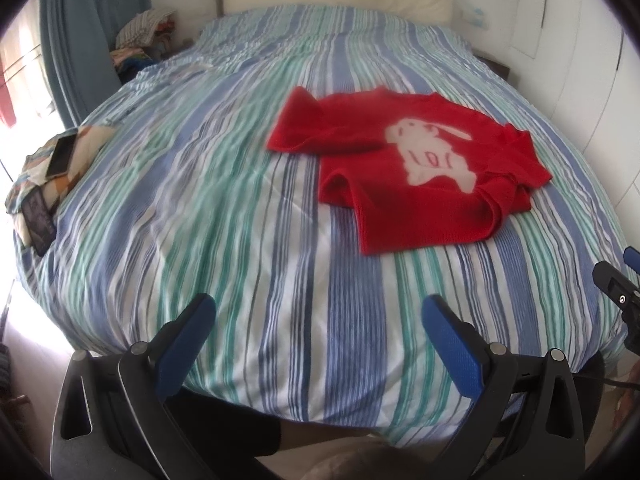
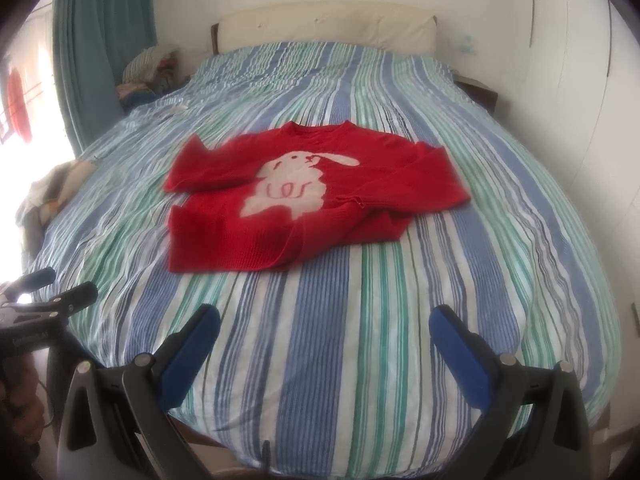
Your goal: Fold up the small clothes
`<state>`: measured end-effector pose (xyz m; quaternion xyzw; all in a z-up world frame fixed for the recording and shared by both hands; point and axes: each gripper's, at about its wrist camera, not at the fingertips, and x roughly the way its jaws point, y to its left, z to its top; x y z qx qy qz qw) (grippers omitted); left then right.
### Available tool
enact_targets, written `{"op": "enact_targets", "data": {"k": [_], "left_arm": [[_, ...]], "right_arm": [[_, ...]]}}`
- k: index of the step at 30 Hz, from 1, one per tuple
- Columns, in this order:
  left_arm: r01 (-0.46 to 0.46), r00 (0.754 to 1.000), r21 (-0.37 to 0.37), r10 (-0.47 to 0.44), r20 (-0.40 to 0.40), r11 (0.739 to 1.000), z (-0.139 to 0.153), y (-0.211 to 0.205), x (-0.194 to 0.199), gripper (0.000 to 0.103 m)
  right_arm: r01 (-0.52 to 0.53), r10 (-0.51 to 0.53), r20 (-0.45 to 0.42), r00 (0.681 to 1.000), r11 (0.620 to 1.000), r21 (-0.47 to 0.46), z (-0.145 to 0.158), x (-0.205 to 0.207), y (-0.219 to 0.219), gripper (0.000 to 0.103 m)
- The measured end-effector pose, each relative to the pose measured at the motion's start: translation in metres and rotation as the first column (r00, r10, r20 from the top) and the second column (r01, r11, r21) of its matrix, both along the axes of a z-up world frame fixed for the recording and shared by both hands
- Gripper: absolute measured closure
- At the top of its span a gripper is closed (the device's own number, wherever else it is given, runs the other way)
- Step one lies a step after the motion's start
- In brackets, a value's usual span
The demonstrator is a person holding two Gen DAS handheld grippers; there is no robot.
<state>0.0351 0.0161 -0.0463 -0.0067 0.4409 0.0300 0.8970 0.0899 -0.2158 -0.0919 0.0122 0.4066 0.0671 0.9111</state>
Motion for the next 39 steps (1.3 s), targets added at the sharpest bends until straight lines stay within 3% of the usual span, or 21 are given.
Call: {"op": "enact_targets", "data": {"k": [22, 25, 29, 33, 35, 36, 37, 38, 39], "left_arm": [[0.016, 1.000, 0.074, -0.015, -0.011, 0.997, -0.007, -0.010, 0.004, 0.000], [0.061, 0.998, 0.037, -0.061, -0.009, 0.997, -0.020, -0.008, 0.019, 0.000], [0.133, 0.989, -0.131, -0.141, -0.052, 0.982, -0.052, -0.004, 0.067, 0.001], [0.144, 0.981, -0.260, -0.171, -0.087, 0.955, -0.079, -0.010, 0.112, 0.002], [0.147, 0.978, -0.289, -0.183, -0.101, 0.946, -0.089, -0.018, 0.126, 0.013], [0.141, 0.975, -0.304, -0.185, -0.120, 0.942, -0.094, -0.021, 0.132, 0.039], [0.133, 0.971, -0.306, -0.186, -0.150, 0.943, -0.100, -0.023, 0.137, 0.075], [0.130, 0.967, -0.314, -0.190, -0.168, 0.940, -0.102, -0.023, 0.138, 0.091], [0.132, 0.966, -0.340, -0.198, -0.167, 0.931, -0.100, -0.021, 0.136, 0.099]], "right_arm": [[0.011, -0.011, -0.014, 1.000, 1.000, -0.017, -0.005, -0.002, -0.004, 0.000], [0.016, -0.016, 0.004, 1.000, 1.000, -0.020, -0.009, 0.003, -0.007, 0.000], [0.005, -0.004, 0.009, 1.000, 0.998, -0.062, -0.031, 0.044, -0.011, 0.000], [-0.010, 0.023, -0.090, 0.996, 0.989, 0.149, -0.053, 0.111, -0.014, 0.000], [-0.028, 0.056, -0.143, 0.988, 0.982, 0.188, -0.068, 0.144, -0.001, 0.003], [-0.041, 0.074, -0.163, 0.984, 0.979, 0.200, -0.078, 0.158, 0.006, 0.015], [-0.050, 0.091, -0.190, 0.977, 0.977, 0.209, -0.090, 0.171, 0.011, 0.044], [-0.042, 0.089, -0.225, 0.970, 0.978, 0.203, -0.100, 0.180, 0.012, 0.064], [-0.013, 0.064, -0.245, 0.967, 0.978, 0.206, -0.108, 0.183, 0.008, 0.086]]}}
